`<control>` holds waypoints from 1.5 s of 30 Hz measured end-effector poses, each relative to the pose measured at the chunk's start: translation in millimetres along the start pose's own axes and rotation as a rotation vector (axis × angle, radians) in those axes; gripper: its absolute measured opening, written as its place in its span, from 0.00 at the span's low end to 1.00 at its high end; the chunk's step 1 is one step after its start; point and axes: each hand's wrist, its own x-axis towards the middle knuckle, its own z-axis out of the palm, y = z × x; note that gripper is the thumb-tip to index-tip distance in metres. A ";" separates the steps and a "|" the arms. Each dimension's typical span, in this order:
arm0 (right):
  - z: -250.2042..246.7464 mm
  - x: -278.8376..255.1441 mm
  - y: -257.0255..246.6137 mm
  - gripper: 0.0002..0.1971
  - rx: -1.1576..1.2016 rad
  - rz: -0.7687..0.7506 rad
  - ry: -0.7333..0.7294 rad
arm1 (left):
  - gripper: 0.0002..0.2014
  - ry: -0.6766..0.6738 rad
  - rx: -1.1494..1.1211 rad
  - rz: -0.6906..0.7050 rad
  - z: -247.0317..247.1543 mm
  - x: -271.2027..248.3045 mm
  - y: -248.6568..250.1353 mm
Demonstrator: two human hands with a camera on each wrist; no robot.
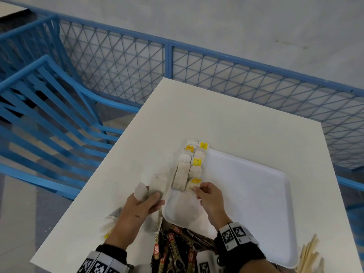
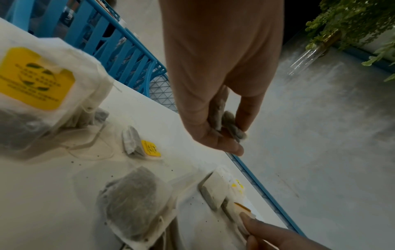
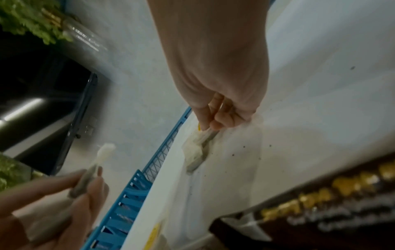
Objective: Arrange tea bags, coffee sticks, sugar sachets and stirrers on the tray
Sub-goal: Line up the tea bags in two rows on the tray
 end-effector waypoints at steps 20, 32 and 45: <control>16.7 -35.2 -31.7 0.13 -0.093 -0.222 -0.409 | 0.10 -0.049 0.130 0.040 8.1 4.4 -1.2; -3.2 -29.5 -20.7 0.06 0.251 0.014 -0.409 | 0.33 -0.175 -0.074 -0.130 4.7 22.6 -7.8; -31.5 -13.8 -4.7 0.02 0.114 0.039 -0.147 | 0.09 -0.227 0.664 0.023 27.4 50.9 -9.5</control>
